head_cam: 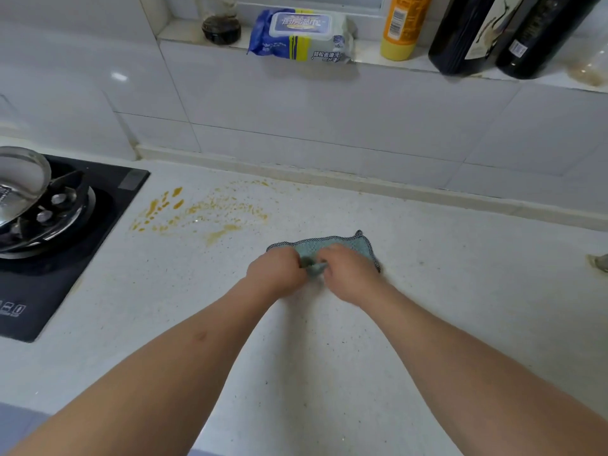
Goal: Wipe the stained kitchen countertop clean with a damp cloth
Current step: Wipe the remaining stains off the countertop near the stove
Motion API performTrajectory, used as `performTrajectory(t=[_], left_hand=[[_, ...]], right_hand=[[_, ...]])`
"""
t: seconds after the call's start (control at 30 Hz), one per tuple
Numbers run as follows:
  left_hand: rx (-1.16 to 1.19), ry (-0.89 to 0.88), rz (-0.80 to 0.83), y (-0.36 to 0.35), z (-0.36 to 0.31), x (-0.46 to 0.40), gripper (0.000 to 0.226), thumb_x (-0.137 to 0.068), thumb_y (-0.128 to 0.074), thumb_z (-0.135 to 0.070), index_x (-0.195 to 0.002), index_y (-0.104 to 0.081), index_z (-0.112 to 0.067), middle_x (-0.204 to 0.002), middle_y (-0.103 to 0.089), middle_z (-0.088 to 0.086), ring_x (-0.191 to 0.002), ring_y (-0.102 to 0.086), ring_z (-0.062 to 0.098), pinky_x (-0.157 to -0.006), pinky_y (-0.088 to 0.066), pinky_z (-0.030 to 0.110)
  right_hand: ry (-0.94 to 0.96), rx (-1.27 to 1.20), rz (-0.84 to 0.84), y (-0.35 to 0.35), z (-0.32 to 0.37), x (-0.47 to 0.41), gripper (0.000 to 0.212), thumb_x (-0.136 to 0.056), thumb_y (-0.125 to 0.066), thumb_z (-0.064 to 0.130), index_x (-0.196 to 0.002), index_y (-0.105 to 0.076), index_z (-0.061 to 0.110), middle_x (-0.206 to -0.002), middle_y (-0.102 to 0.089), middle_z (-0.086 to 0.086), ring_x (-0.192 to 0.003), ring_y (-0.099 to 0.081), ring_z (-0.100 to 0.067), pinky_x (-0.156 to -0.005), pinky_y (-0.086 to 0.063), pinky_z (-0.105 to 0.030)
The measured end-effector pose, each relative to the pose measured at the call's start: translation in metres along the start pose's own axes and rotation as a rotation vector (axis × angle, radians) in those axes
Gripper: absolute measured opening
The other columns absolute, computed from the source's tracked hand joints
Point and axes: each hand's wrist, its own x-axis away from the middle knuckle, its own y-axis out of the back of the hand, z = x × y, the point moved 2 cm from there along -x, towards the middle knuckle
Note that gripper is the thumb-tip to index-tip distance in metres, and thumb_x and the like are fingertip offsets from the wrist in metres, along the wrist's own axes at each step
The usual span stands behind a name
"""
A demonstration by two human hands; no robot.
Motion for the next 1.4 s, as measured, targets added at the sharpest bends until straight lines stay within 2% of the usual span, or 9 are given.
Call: performTrajectory(t=[0.2,0.33,0.53,0.87,0.97,1.1,1.2,1.3,1.4], left_hand=[[0.618,-0.005,-0.033,0.013,-0.006,0.003,0.026,-0.089,-0.053,-0.005,-0.102,-0.076,-0.010,-0.090,-0.074,0.012,-0.078,-0.071,0.024,-0.052,-0.050,0.019],[0.925,-0.055,0.007,0.019,-0.016,0.011,0.028,-0.089,-0.070,-0.030,-0.103,-0.075,-0.006,-0.103,-0.076,0.015,-0.078,-0.065,0.022,-0.066,-0.049,0.031],[0.831,-0.143,0.020,0.018,-0.026,0.011,0.017,-0.085,-0.077,-0.010,-0.101,-0.074,-0.004,-0.100,-0.075,0.020,-0.082,-0.069,0.026,-0.069,-0.055,0.035],[0.398,-0.251,-0.130,0.002,-0.065,0.010,0.022,-0.095,-0.056,-0.021,-0.077,-0.065,-0.010,-0.072,-0.065,0.006,-0.070,-0.060,0.028,-0.059,-0.047,0.034],[0.269,-0.263,0.063,-0.003,-0.065,0.008,0.020,-0.091,-0.052,-0.015,-0.098,-0.070,-0.009,-0.098,-0.073,0.007,-0.098,-0.069,0.031,-0.076,-0.054,0.038],[-0.135,-0.015,0.038,0.001,-0.023,-0.003,0.008,-0.092,-0.051,-0.011,-0.096,-0.058,-0.011,-0.083,-0.055,0.000,-0.084,-0.064,0.025,-0.070,-0.052,0.035],[-0.127,0.110,0.029,0.004,0.007,-0.007,0.010,-0.087,-0.046,-0.007,-0.081,-0.050,-0.013,-0.078,-0.055,0.001,-0.066,-0.053,0.019,-0.058,-0.042,0.029],[-0.124,0.147,-0.012,0.006,0.016,-0.010,0.011,-0.087,-0.045,-0.009,-0.078,-0.049,-0.015,-0.078,-0.056,0.001,-0.063,-0.051,0.017,-0.053,-0.038,0.027],[-0.110,0.192,-0.064,0.006,0.024,-0.009,0.010,-0.083,-0.046,-0.009,-0.078,-0.051,-0.016,-0.078,-0.058,0.001,-0.062,-0.053,0.017,-0.052,-0.037,0.026]], right_hand=[[-0.297,-0.921,-0.213,0.034,0.001,-0.011,0.021,-0.091,-0.053,0.013,-0.088,-0.068,0.028,-0.077,-0.068,0.014,-0.071,-0.062,-0.005,-0.060,-0.048,-0.020],[-0.419,-1.200,-0.149,0.050,0.002,-0.016,0.019,-0.096,-0.054,0.021,-0.088,-0.070,0.025,-0.084,-0.072,-0.003,-0.080,-0.068,-0.023,-0.070,-0.059,-0.040],[-0.422,-1.470,-0.120,0.062,0.004,-0.013,0.014,-0.098,-0.054,0.021,-0.098,-0.059,0.008,-0.096,-0.056,-0.017,-0.092,-0.057,-0.033,-0.083,-0.046,-0.049],[-0.641,-1.223,-0.704,0.080,0.009,-0.016,0.014,-0.094,-0.054,0.014,-0.082,-0.060,0.020,-0.078,-0.060,-0.002,-0.072,-0.053,-0.021,-0.066,-0.047,-0.032],[-0.526,-1.116,-0.492,0.078,0.015,-0.013,0.010,-0.074,-0.059,0.018,-0.074,-0.068,0.016,-0.064,-0.062,0.004,-0.061,-0.056,-0.015,-0.056,-0.045,-0.028],[-0.444,-0.599,-0.005,0.061,0.006,-0.010,0.011,-0.075,-0.061,0.016,-0.065,-0.065,0.015,-0.068,-0.066,-0.010,-0.066,-0.058,-0.022,-0.061,-0.052,-0.039],[-0.370,-0.421,-0.152,0.043,0.005,-0.010,0.022,-0.084,-0.051,0.015,-0.064,-0.058,0.020,-0.067,-0.064,0.005,-0.069,-0.057,-0.024,-0.061,-0.048,-0.032],[-0.186,-0.207,-0.254,0.007,0.022,-0.013,0.020,-0.094,-0.052,0.015,-0.103,-0.070,0.014,-0.109,-0.069,-0.006,-0.104,-0.061,-0.029,-0.088,-0.048,-0.037],[-0.243,0.046,-0.226,-0.029,0.017,-0.011,0.047,-0.101,-0.048,0.034,-0.138,-0.049,0.005,-0.141,-0.052,-0.014,-0.133,-0.045,-0.033,-0.112,-0.034,-0.040]])
